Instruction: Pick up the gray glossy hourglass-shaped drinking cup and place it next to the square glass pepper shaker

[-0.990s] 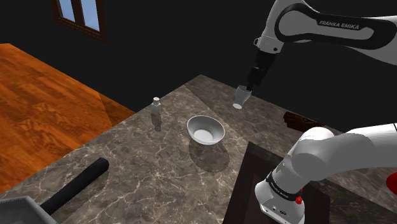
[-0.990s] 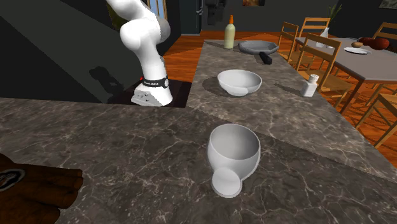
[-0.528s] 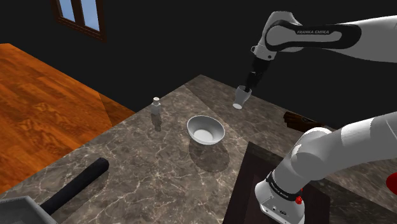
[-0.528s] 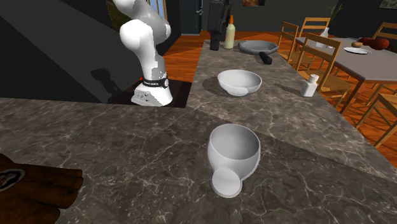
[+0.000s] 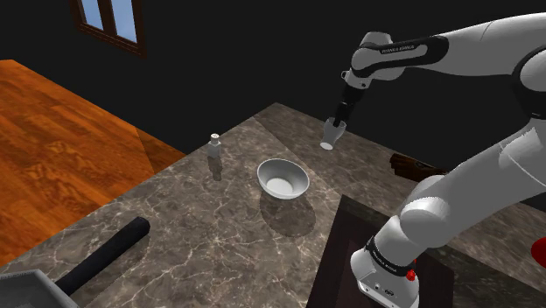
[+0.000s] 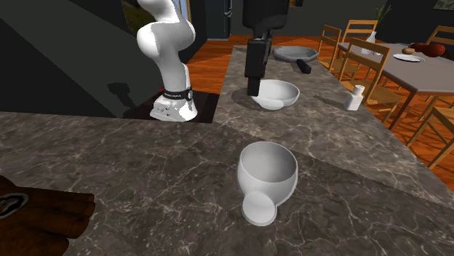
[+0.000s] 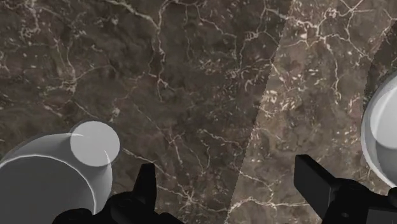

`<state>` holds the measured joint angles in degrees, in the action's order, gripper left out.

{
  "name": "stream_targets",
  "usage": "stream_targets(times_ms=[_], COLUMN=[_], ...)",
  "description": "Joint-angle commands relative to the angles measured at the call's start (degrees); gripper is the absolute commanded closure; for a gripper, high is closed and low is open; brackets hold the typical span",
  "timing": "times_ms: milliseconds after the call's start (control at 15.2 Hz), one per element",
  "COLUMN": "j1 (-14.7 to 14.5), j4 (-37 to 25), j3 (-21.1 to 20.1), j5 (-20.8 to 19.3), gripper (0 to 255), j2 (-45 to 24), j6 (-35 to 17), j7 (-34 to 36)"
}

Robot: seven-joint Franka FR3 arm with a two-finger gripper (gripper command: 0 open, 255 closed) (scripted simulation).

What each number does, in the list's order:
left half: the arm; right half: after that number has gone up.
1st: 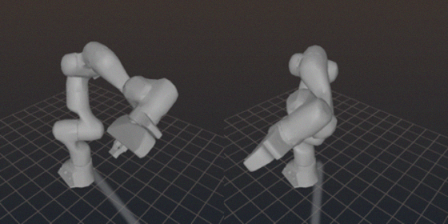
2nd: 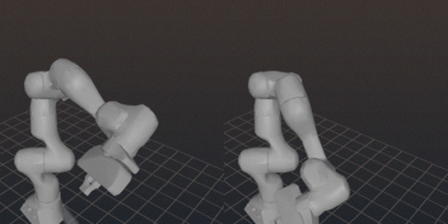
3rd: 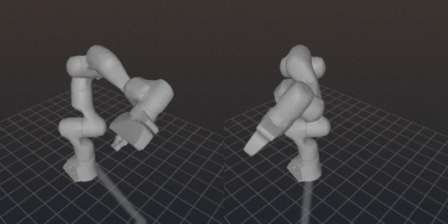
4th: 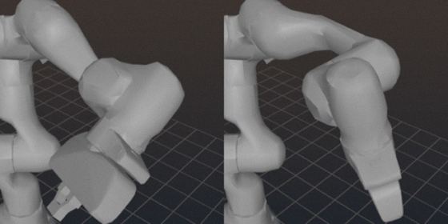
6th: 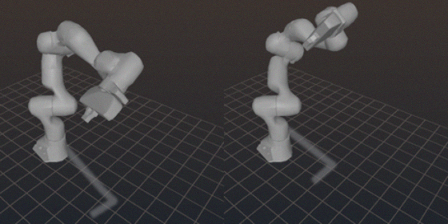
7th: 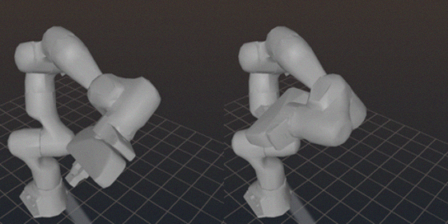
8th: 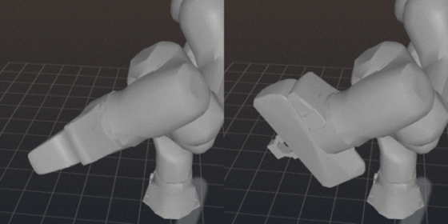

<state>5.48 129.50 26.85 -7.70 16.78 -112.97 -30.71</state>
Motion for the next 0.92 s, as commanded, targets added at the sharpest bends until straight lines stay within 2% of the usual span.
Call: stream_targets(times_ms=[0, 264, 528, 858], j1=[-0.23, 0.14, 1.95, 2.29], j4=[-2.39, -7.81, -14.11, -12.08], j3=[2.06, 5.55, 7.17, 6.81], j5=[1.78, 7.06, 13.57, 14.97], gripper=[0, 0, 0, 0], j2=[-4.45, -13.72, -23.06, -24.90], j6=[-2.10, -5.25, -6.74, -10.25], j7=[-3.28, -10.70, -17.99, -18.95])
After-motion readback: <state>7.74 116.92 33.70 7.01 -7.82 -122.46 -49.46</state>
